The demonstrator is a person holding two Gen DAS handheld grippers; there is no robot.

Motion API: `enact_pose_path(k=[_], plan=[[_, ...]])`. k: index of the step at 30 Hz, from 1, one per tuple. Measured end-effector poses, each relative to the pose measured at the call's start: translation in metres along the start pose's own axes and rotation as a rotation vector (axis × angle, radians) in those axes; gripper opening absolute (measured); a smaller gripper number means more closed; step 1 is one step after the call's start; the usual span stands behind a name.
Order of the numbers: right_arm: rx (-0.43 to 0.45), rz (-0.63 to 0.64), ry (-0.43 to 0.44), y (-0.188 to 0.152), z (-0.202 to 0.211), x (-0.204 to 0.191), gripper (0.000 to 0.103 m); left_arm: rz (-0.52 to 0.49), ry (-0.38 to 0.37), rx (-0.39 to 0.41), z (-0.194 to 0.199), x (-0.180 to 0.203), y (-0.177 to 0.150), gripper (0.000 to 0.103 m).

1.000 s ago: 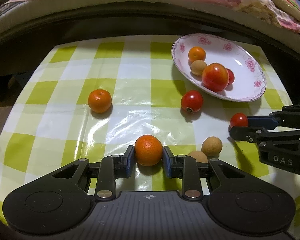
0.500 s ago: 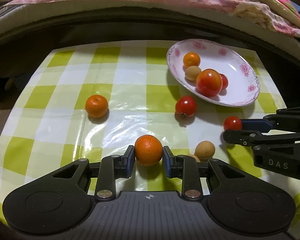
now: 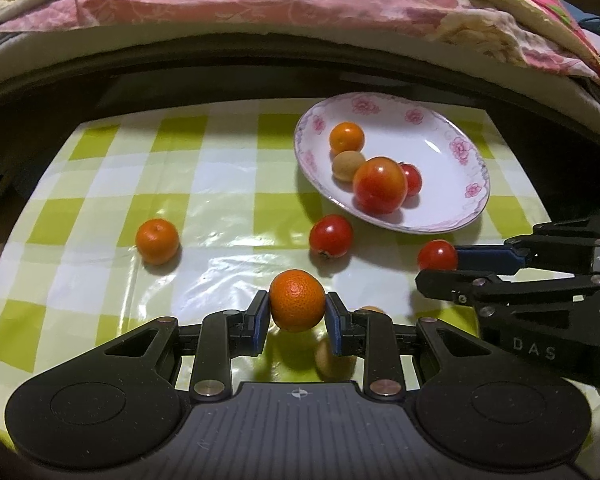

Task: Organize fruits
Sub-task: 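Carry the tangerine and cherry tomato over the white plate with both grippers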

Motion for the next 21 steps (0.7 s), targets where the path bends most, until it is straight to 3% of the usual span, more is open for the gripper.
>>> enact_pose_path(k=[21], plan=[[0.050, -0.040, -0.005, 0.013, 0.016, 0.011, 0.030, -0.028, -0.039, 0.056, -0.003, 0.019, 0.028, 0.037]])
Point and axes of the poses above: each gripper's, at about its wrist camera, not at the fingertips, and z roughly against the way its jaws point, x to its right, y to its top, the point moved 8 cm from there along -z, roughly the way its jaws point, and after that the axes turned 10 degrees about -y, right-handed, at the moved point
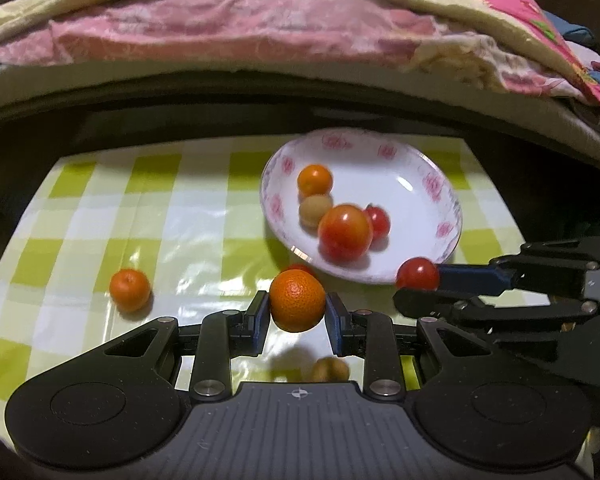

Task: Organize fruits
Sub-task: 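Carry the tangerine and cherry tomato over the white plate with both grippers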

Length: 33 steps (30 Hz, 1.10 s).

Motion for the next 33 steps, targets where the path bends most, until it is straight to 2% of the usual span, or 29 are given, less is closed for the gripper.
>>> enact_pose_path(k=[10, 19, 33], plan=[[0.033, -0.027, -0.013, 0.016, 0.005, 0.009, 0.030, -0.016, -0.015, 0.015, -0.002, 0.005, 0.017, 0.037], [0.048, -0.060, -0.027, 0.035, 0.001, 0.025, 0.030, 0.001, -0.012, 0.060, 0.013, -0.006, 0.037, 0.037], [0.000, -0.091, -0.056, 0.036, -0.029, 0.049, 0.030, -0.026, -0.046, 0.047, -0.018, 0.006, 0.050, 0.038]])
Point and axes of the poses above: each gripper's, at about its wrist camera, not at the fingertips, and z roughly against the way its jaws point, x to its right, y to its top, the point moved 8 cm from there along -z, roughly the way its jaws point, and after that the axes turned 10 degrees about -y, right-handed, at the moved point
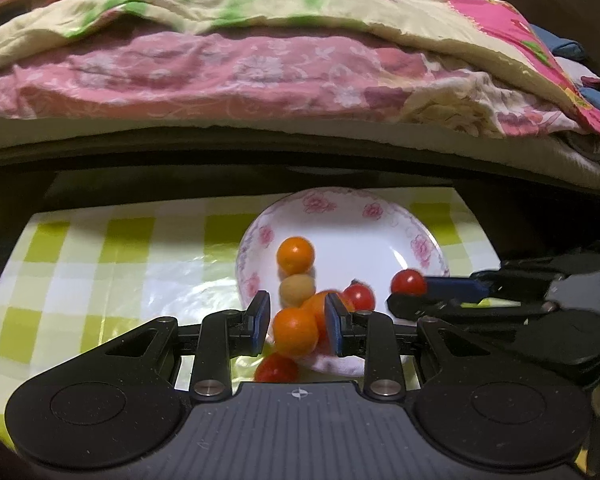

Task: Organize fruits
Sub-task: 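Carry the tangerine and cherry tomato over the white plate with both grippers, then open both grippers to drop the tangerine and cherry tomato into the plate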

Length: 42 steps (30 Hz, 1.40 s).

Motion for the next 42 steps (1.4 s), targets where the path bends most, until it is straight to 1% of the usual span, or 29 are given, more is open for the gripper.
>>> enact_pose_path(k=[4, 8, 10, 15, 28, 29, 31, 36, 42], plan=[[-0.007, -0.002, -0.007, -0.001, -0.006, 0.001, 0.030, -0.003, -0.025, 0.001, -0.014, 0.006, 0.009, 0.038], [-0.015, -0.004, -0.017, -0.001, -0.013, 0.004, 0.030, -0.014, -0.055, -0.006, -0.030, 0.011, 0.011, 0.038], [-0.021, -0.008, -0.023, 0.000, -0.016, 0.006, 0.030, 0.008, -0.071, -0.010, -0.039, 0.007, 0.010, 0.037], [-0.024, -0.025, -0.027, 0.003, -0.021, 0.012, 0.030, 0.030, -0.086, 0.007, -0.038, 0.002, 0.013, 0.038], [-0.028, -0.025, -0.054, 0.005, -0.028, 0.012, 0.030, 0.045, -0.066, 0.008, -0.031, -0.001, 0.014, 0.039], [-0.029, -0.026, -0.052, 0.006, -0.028, 0.012, 0.031, 0.047, -0.063, 0.009, -0.031, -0.001, 0.015, 0.039], [-0.036, -0.030, -0.042, 0.007, -0.029, 0.012, 0.041, 0.053, -0.060, 0.013, -0.029, -0.003, 0.015, 0.040], [-0.021, -0.048, -0.049, 0.011, -0.026, 0.015, 0.042, 0.055, -0.039, 0.023, -0.019, -0.007, 0.018, 0.042], [0.016, -0.057, -0.048, 0.017, -0.011, 0.012, 0.042, 0.060, 0.002, 0.038, -0.001, -0.014, 0.017, 0.046]])
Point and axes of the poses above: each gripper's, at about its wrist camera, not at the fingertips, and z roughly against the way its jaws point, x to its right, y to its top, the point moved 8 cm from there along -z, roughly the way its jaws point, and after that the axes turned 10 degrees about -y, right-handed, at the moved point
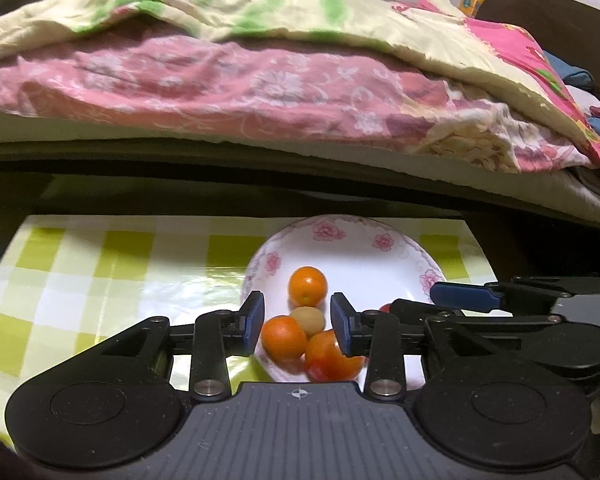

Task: Organize fruits
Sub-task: 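Open both grippers to drop the tangerine and cherry tomato into the plate, then move the left gripper to another tangerine while the right approaches a cherry tomato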

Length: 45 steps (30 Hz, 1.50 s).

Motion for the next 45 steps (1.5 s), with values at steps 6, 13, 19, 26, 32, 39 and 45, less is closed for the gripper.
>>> enact_pose_path(k=[6, 13, 19, 26, 32, 39, 45], plan=[[0.023, 0.032, 0.022, 0.000, 0.015, -0.017, 0.042, -0.045, 0.039, 0.022, 0.020, 0.006, -0.002, 0.055], [0.048, 0.029, 0.028, 0.003, 0.029, -0.028, 0.042, -0.045, 0.078, 0.031, 0.039, 0.003, -0.009, 0.060], [0.054, 0.037, 0.042, 0.000, 0.040, -0.042, 0.042, -0.038, 0.126, 0.038, 0.058, -0.002, -0.017, 0.062], [0.059, 0.046, 0.064, -0.005, 0.052, -0.059, 0.042, -0.026, 0.169, 0.046, 0.078, -0.009, -0.027, 0.070], [0.051, 0.038, 0.078, -0.013, 0.061, -0.066, 0.042, -0.030, 0.191, 0.053, 0.091, -0.009, -0.034, 0.073], [0.041, 0.036, 0.094, -0.023, 0.068, -0.076, 0.042, -0.033, 0.214, 0.051, 0.103, -0.016, -0.045, 0.081], [0.016, 0.060, 0.110, -0.032, 0.063, -0.084, 0.042, 0.003, 0.236, 0.034, 0.108, -0.036, -0.057, 0.085]])
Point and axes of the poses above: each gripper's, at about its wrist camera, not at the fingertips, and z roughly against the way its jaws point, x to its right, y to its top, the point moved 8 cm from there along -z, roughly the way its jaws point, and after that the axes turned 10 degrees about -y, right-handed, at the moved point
